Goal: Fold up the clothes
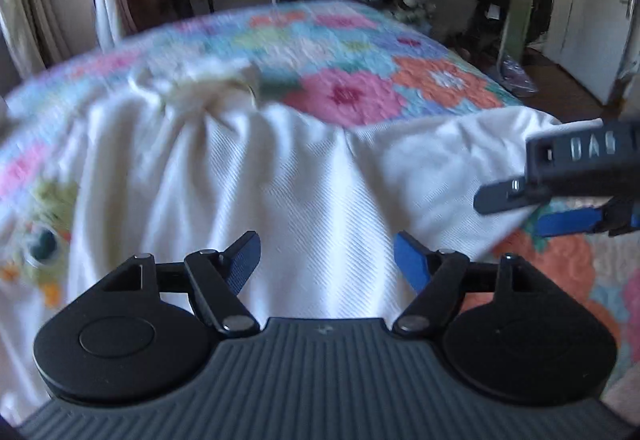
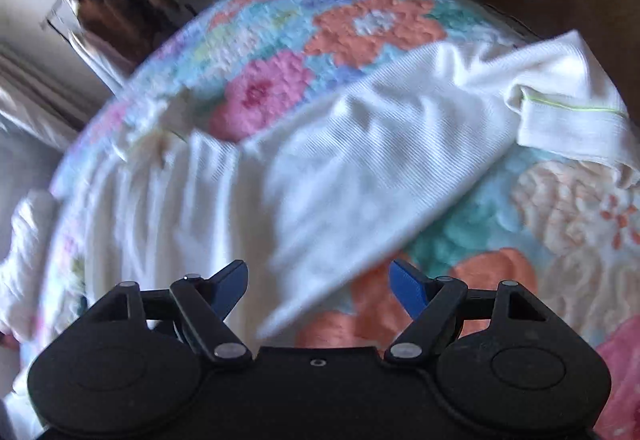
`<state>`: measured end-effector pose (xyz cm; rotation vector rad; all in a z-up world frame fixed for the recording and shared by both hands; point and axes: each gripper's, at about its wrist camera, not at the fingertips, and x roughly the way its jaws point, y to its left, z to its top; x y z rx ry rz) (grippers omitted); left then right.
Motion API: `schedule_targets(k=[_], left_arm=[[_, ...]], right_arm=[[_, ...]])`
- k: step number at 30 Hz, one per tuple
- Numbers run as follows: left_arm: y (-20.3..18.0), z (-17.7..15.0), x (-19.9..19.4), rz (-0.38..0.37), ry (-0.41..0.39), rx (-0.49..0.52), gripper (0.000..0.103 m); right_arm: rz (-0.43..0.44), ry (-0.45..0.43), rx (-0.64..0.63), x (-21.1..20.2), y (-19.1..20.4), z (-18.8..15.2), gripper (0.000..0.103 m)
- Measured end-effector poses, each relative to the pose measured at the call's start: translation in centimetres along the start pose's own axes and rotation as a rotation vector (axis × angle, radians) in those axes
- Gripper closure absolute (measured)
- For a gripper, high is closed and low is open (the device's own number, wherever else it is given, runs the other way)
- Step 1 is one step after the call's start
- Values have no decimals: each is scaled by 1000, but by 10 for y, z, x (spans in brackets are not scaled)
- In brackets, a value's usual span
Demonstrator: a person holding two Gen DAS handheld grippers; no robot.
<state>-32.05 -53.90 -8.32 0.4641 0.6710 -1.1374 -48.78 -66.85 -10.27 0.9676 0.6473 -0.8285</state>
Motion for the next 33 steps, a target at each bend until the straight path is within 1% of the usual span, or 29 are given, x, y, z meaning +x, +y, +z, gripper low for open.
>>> schedule_targets(k=[3,4,5,7,9,11,14,17,19,21,23,26,28,29,31,33], left_arm=[[-3,-8,11,16,36,57,30],[-4,-11,14,29,50,76,30],[-5,-14,16,41,63,89,29],[0,-20,18,45,92,78,29],[7,-25,21,40,121,55,28],[15,-29,23,32,151,28,28],[25,-36,25,43,180,7,28],[31,-41,24,49,188,-5,28],[33,-41,21,46,184,-11,28],[34,-39,18,42,176,-12,28],[35,-37,13,34,161,-12,27],[38,-33,7,1,139,-23,24],[38,-30,5,-10,126,-26,24],[37,-28,4,-14,118,-22,24],[34,-23,3,-23,102,-9,24],[29,-18,2,-41,85,2,24]], right_arm=[[-46,63,16,14,-14,1,21],[-70,70,21,16,-18,0,21],[-98,66,20,16,-20,0,21],[-129,44,15,14,-19,0,21],[-131,28,22,14,-20,0,21],[-127,39,41,18,-25,2,21],[-115,48,66,25,-34,3,18],[-121,18,23,27,-28,2,19],[-163,-7,-40,28,-20,2,28],[-193,-28,-87,29,-13,4,48],[-210,-46,-113,28,-10,6,54],[-177,-53,-44,26,-20,10,57],[-154,-64,3,21,-30,11,72],[-142,-70,27,19,-35,11,90],[-107,-90,48,15,-40,10,97],[-89,-117,39,10,-39,10,99]])
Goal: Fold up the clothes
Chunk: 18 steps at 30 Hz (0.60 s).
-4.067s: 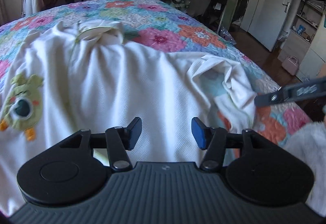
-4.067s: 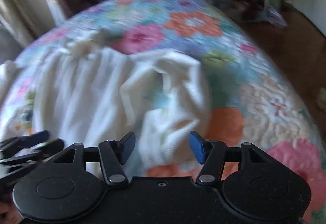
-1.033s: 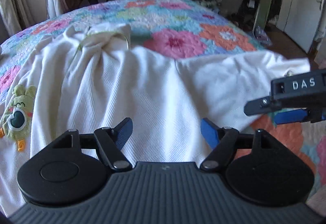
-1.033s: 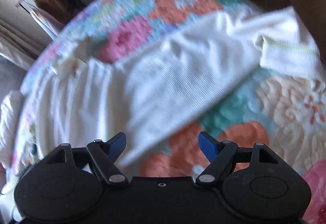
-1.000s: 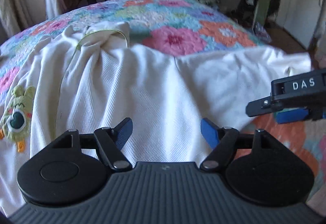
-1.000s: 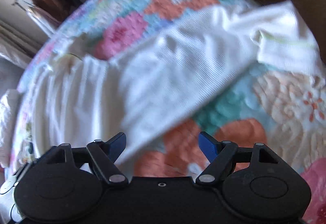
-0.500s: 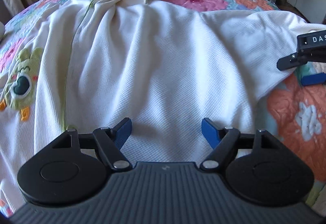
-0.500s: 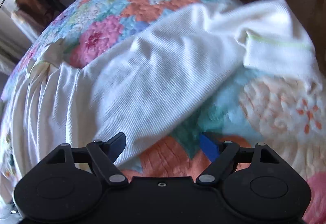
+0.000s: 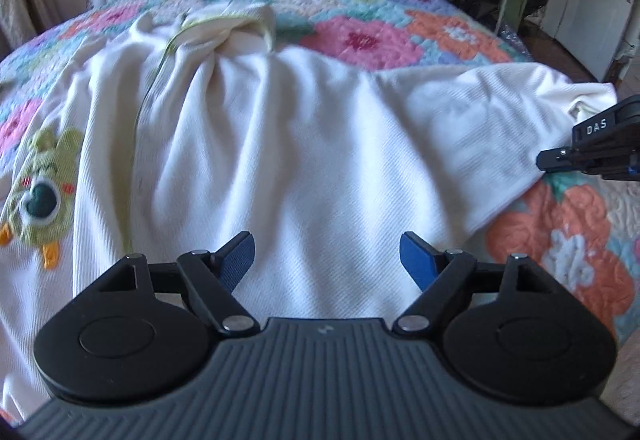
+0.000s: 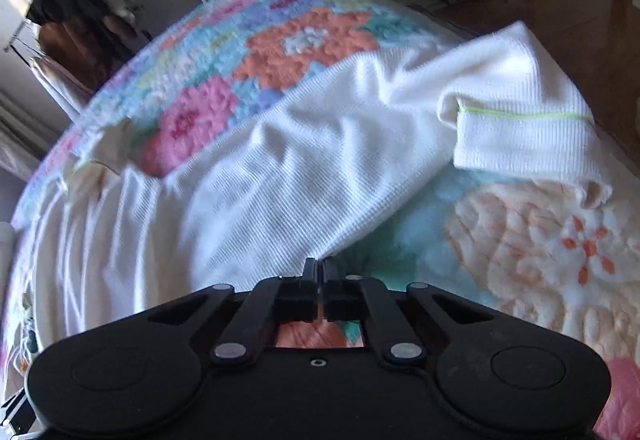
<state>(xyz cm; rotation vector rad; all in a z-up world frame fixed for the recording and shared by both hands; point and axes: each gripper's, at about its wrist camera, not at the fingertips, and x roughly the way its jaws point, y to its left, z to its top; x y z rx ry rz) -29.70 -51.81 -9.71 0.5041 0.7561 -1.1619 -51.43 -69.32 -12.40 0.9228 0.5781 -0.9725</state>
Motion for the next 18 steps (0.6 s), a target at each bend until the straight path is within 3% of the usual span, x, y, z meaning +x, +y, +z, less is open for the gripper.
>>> schedule_targets(k=[4,11,15,18], left_arm=[[-8,10,0,-26,-38,22,23],[-22,20,13,-44,-55,85,23],[-23,17,16,-51,-60,101,20],[-24,13,23,-32,-28,110,20]], right_arm=[[-2,-58,-25,-8,4,2,100],[-126,-242,-108,-32,11,5,102],[-130,-281,-57,-36,1,11,103],[-171,-322,-164,-34,18,10,103]])
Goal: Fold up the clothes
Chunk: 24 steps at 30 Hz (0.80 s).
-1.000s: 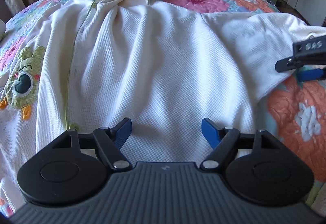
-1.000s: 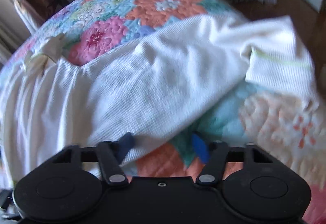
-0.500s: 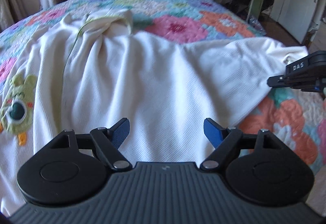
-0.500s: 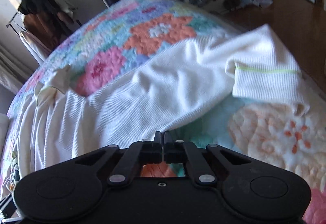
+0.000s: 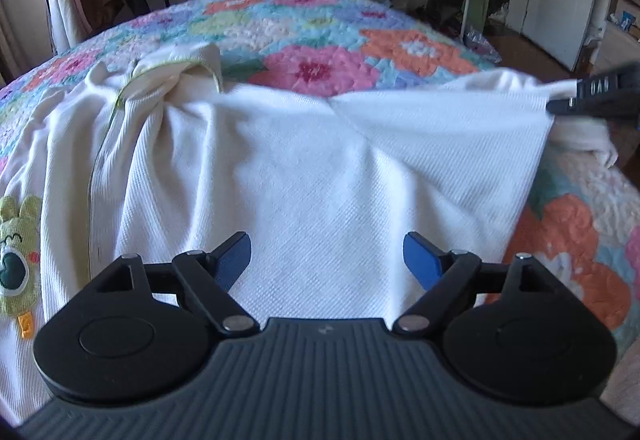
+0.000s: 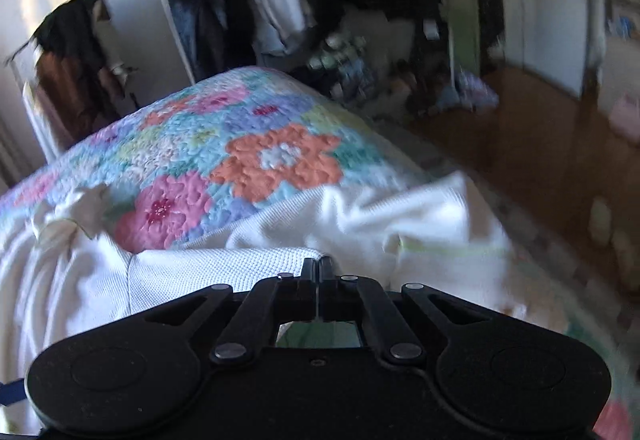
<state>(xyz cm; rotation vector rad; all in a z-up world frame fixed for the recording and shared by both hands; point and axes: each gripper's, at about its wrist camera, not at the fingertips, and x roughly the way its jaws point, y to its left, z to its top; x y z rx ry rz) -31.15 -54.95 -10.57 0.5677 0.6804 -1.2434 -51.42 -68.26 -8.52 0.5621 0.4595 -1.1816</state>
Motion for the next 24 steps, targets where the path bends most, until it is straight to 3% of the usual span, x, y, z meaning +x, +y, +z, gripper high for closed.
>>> schedule_targets(k=[4,7,10,11,14,18,21,24], left_arm=[[1,-6,6,24,44,29,20],[6,-10,8,31,63,40,19],[9,-13,14,23,106,59,19],[9,-14,17,18,127,69,19],[10,-16,19,11,150,79,19],[17,-20,17,0,195,84,16],[23,-29,16,-35,274,72,12],[27,-37,5,-54,292,87,12]], right_arm=[[-31,-83,-78,-1,12,7,103],[-36,24,-25,13,5,4,102],[-78,143,-8,23,0,-3,92],[-76,161,4,21,-1,-2,87],[24,150,94,1,-9,-2,45],[150,92,91,-22,-4,-3,43],[178,71,32,-24,13,-4,43],[214,73,-4,-25,28,-6,43]])
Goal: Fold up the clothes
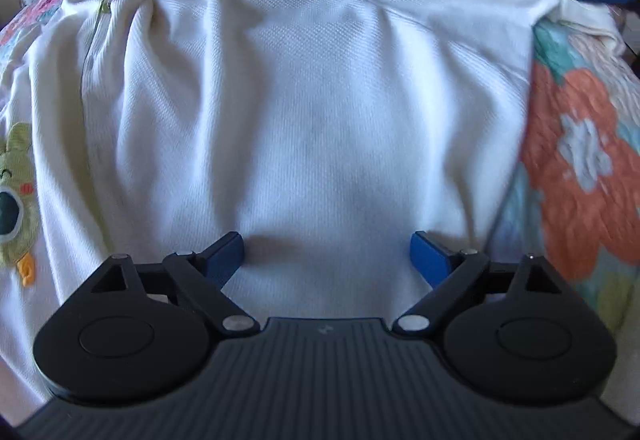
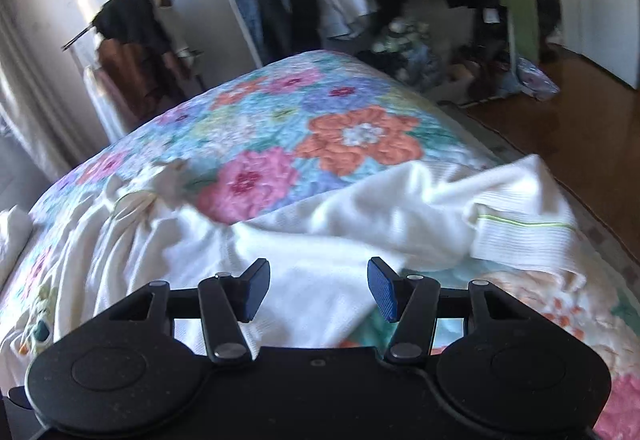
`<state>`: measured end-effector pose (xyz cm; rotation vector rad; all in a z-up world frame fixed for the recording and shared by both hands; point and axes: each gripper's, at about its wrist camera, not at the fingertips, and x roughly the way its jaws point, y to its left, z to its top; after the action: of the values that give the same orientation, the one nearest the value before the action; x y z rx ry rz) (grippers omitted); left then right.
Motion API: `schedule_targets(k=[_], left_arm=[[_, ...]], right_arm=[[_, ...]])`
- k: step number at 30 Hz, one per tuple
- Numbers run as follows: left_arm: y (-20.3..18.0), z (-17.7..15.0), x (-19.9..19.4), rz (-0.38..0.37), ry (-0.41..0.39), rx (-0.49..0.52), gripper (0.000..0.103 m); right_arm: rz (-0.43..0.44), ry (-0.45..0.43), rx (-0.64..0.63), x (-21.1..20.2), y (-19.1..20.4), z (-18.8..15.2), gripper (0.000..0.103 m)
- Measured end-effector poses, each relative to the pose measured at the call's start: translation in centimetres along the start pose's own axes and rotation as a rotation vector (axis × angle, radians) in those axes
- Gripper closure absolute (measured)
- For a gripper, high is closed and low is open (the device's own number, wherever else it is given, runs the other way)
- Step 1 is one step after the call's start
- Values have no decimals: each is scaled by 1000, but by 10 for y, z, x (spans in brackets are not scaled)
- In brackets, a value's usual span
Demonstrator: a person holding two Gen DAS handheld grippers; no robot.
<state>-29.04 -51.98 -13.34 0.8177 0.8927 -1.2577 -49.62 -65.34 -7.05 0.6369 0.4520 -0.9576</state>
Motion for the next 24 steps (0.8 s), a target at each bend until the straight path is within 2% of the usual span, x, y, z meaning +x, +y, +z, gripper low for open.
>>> schedule_targets(k=[1,5,8,14,24], left_arm=[[1,-3,-4,0,5,-1,12],[13,-11,-20,6,3,-24,12],[27,-13,-36,16,-14,-26,12],[63,-20,-71,103,-58,-35,12],[147,-33,-100,284,-101,-125,12]], right_arm=[[15,9,-9,1,3,0,43],[198,87,56,1,13,-5,43],[283,137,18,-2,34,-13,39],[235,201,-146,10,85,-31,38],[217,193,-183,11,108,-42,38]])
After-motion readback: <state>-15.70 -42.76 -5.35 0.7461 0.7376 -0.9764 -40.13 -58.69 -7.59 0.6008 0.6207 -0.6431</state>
